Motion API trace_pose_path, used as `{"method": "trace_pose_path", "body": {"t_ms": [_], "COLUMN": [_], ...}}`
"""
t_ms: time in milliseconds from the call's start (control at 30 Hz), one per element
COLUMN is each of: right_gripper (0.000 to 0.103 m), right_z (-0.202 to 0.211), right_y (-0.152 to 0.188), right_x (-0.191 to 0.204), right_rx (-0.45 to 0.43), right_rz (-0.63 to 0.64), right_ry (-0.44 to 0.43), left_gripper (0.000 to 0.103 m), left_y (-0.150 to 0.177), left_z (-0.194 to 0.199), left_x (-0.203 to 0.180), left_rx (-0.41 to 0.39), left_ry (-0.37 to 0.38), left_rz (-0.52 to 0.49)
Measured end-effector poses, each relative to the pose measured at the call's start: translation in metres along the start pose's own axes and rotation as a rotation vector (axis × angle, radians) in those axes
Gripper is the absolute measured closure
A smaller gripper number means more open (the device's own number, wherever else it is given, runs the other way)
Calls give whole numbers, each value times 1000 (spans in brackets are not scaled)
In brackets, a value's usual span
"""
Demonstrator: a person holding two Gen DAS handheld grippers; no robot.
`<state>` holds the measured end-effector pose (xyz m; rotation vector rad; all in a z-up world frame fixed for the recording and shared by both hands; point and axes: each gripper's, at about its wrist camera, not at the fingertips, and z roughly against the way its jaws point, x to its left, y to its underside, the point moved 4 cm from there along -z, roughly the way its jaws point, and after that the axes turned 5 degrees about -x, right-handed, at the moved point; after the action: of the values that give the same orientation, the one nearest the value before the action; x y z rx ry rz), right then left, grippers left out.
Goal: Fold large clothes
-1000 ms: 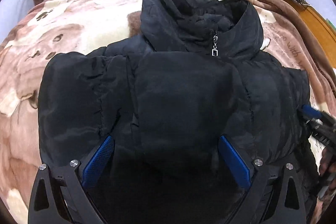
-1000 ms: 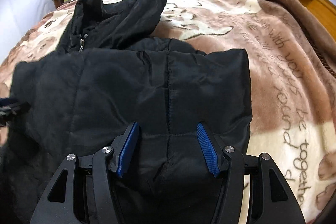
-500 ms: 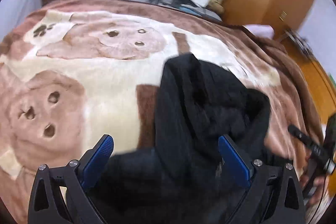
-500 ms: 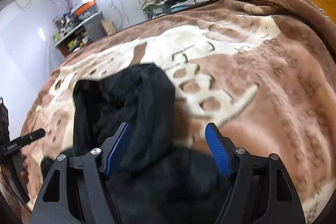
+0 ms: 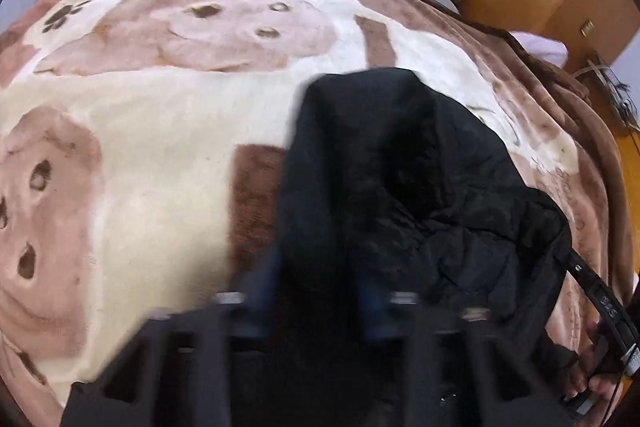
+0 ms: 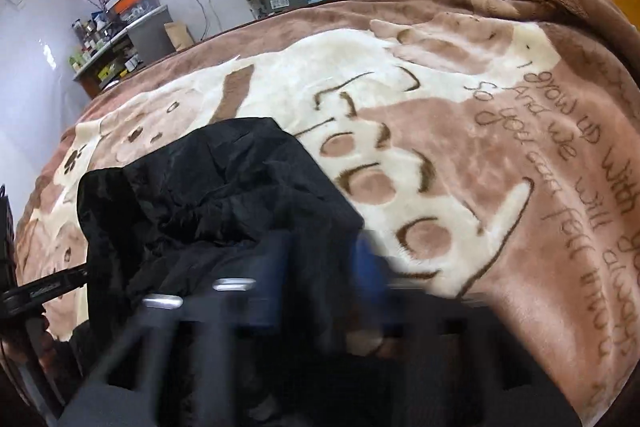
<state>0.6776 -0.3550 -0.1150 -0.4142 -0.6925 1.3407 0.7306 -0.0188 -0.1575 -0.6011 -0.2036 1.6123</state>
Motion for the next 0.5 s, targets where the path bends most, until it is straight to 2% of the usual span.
{"method": "trace_pose_path", "body": {"t_ms": [33,100,267,400,500], "right_gripper": [94,96,98,98,98], "right_z": [2,9,45,86,119], "right_y": [2,3,8,24,42], "right_x": [3,12,18,23,21], "right_rx": [0,-26,-105,-174,-222], "right_rz": [18,60,101,174,194], "right_ry": [9,3,-18,-40,-65], "left_gripper": [89,92,92,92,92], "left_y": [1,2,7,24,41], "left_z": [5,13,53,93,117], "left_x": [-3,-6,-7,-8,-2], "left_rx": [-16,-41,-121,-191,-223], "left_ry": [-18,-17,37,89,149], "left_rz": [-8,-22,2,-61,-53]}}
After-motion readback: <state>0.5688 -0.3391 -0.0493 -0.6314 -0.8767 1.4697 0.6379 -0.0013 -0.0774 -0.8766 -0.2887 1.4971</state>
